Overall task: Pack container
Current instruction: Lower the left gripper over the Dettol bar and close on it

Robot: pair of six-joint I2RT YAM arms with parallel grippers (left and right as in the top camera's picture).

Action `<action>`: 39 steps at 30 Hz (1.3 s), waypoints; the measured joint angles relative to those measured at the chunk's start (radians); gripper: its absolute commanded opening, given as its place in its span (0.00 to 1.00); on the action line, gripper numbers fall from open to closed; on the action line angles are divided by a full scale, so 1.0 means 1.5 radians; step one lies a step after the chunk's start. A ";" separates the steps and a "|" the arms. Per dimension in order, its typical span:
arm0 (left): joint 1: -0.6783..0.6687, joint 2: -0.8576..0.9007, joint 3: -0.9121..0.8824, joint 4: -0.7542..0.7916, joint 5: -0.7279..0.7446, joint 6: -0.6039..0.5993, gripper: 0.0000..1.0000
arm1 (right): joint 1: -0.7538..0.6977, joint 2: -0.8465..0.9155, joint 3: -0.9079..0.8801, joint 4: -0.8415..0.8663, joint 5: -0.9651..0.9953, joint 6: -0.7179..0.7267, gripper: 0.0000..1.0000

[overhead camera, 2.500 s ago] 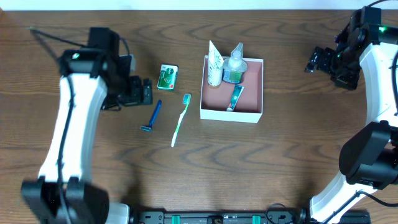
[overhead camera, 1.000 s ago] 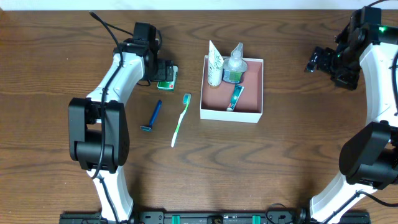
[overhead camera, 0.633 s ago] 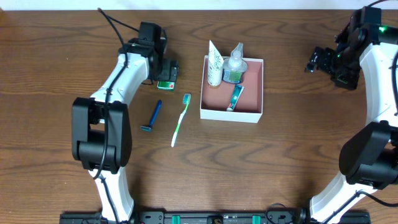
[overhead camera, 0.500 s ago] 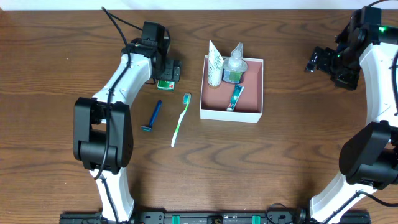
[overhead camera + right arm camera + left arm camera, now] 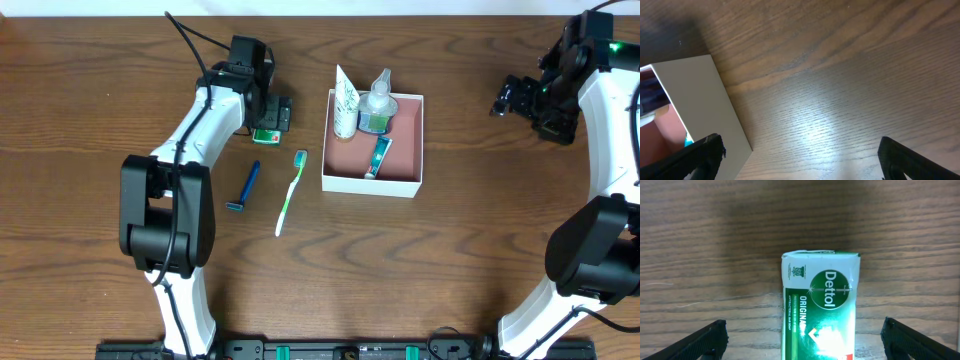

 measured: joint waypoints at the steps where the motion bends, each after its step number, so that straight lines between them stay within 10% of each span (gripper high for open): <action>1: 0.000 0.004 0.000 0.000 0.000 0.000 0.98 | 0.000 0.000 0.000 0.000 0.000 0.000 0.99; 39: -0.024 0.043 0.000 -0.002 0.000 -0.003 0.98 | 0.000 0.000 0.000 0.000 0.000 0.000 0.99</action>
